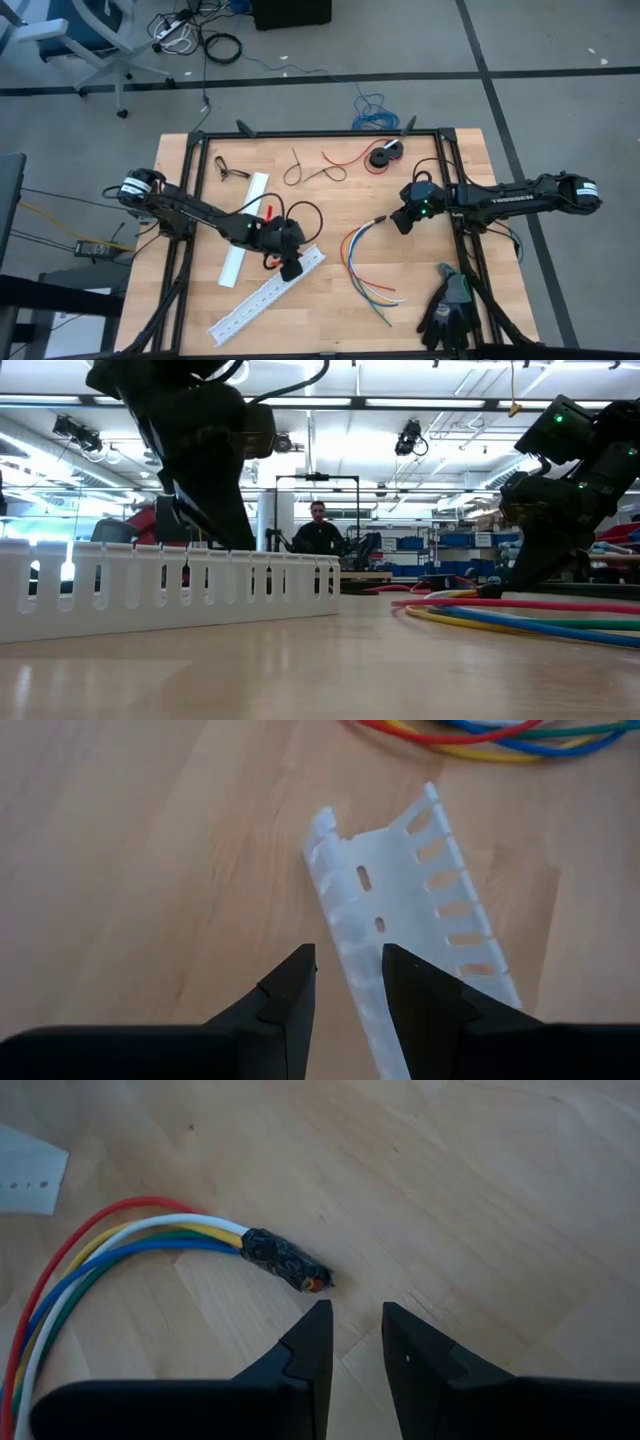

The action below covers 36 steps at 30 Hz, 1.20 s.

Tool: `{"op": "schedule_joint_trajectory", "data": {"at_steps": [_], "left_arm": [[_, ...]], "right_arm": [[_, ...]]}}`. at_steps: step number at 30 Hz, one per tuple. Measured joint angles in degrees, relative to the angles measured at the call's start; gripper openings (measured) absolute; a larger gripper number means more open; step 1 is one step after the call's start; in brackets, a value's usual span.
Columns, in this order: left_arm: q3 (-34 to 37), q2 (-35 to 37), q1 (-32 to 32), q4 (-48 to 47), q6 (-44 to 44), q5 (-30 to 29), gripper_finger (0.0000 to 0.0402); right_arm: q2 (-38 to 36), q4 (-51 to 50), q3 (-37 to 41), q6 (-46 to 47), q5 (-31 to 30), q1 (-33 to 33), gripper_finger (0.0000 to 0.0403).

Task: Ziptie cables
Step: Move the cable duct to the middle of the table

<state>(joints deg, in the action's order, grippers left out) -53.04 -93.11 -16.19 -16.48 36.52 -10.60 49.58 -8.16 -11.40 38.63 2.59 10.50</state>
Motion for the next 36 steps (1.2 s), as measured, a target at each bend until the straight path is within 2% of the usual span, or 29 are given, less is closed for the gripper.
{"op": "schedule_joint_trajectory", "data": {"at_steps": [5, 9, 13, 15, 17, 25, 29, 33, 36], "left_arm": [[-0.11, -2.63, -0.47, 0.38, 1.95, 1.0, 0.0125], [-0.09, -6.13, -0.4, 0.35, 2.81, 1.22, 0.0106], [-0.58, -7.7, 0.48, 0.42, 0.61, 0.17, 0.0059], [-1.23, -8.0, 1.42, 0.21, -3.22, -0.56, 0.0024], [-2.28, -8.02, 2.68, -0.19, -7.66, -1.25, 0.001], [-6.97, -7.99, 12.48, 0.31, -20.07, -3.28, 0.0005], [-8.08, -7.99, 18.27, 3.51, -24.2, -0.3, 0.0004], [-8.46, -7.99, 23.01, 10.34, -22.96, 2.7, 0.0003], [-8.48, -8.27, 25.72, 15.42, -20.02, 2.73, 0.0002]], "right_arm": [[0.0, 0.02, 0.0, 0.09, 0.0, -0.29, 0.0077], [0.0, 0.0, 0.0, 0.09, 0.02, -1.09, 0.0077], [0.02, 0.08, 0.0, -0.18, 0.0, -1.54, 0.0076], [0.02, 0.35, 0.0, -0.24, -0.03, -1.53, 0.0076], [0.02, 0.95, 0.0, -0.51, -0.25, -1.53, 0.0076], [0.02, 3.98, 0.0, -1.91, -1.25, -1.53, 0.0075], [0.02, 4.41, 0.0, -2.89, -1.51, -1.53, 0.0075], [0.02, 5.04, 0.0, -3.82, -1.52, -1.53, 0.0075], [0.02, 5.18, 0.0, -4.42, -1.61, -1.53, 0.0075]]}}
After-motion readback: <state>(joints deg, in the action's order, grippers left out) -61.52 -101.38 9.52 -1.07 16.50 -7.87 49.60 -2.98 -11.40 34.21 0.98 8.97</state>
